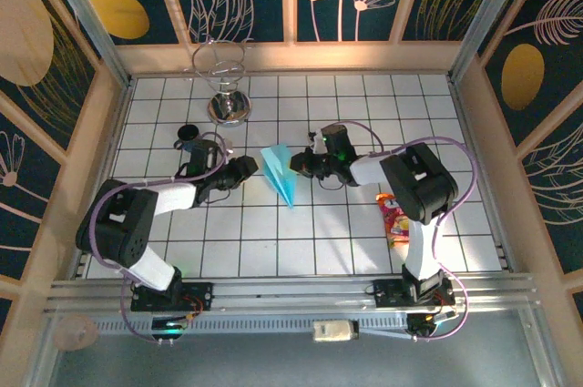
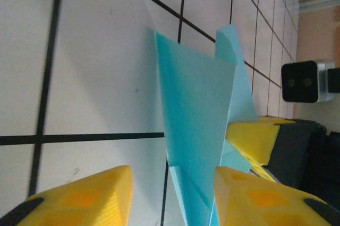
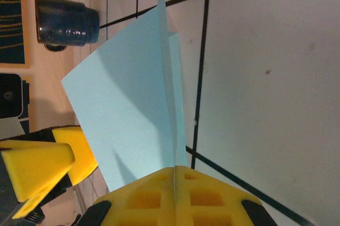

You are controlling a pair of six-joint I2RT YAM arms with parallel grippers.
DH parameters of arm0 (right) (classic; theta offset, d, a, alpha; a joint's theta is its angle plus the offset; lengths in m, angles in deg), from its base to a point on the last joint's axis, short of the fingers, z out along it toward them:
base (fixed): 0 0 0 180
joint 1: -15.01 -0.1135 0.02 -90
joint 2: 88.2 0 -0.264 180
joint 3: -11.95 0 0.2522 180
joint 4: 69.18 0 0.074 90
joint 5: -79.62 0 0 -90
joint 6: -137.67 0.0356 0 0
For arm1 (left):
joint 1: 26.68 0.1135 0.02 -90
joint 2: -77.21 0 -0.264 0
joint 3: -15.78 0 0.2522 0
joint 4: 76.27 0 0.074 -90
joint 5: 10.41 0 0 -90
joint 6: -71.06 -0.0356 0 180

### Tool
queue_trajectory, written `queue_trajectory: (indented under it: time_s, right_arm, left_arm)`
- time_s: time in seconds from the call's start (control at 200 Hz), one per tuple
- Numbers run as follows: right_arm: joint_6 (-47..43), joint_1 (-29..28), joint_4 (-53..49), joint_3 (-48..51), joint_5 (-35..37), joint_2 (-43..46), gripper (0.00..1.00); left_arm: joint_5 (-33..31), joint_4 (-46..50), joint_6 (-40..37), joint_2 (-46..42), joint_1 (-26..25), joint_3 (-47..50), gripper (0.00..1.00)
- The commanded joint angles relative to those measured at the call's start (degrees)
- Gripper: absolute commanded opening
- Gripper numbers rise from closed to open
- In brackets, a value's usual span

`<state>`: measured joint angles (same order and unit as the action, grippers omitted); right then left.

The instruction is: Fold a paper plane with a square sheet of paper (pick it up from the middle)

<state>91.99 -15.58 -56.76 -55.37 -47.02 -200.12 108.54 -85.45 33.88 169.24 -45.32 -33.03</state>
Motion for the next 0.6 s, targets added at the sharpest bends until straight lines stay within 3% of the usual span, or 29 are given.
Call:
queue_trajectory:
  time_s: [0.0,0.485,0.596]
  right_arm:
    - [0.94,0.62,1.70,0.31,-1.23,-1.15,0.02]
    - [0.70,0.92,1.59,0.29,-1.76,-1.30,0.02]
    - [0.77,0.97,1.77,0.38,-2.01,-1.25,0.02]
  left_arm:
    - [0.97,0.08,0.88,2.71,-1.41,-3.08,0.40]
    - [0.19,1.64,0.99,10.56,-3.34,-7.54,0.30]
    - [2.44,-0.75,1.78,11.61,-3.34,-7.58,0.28]
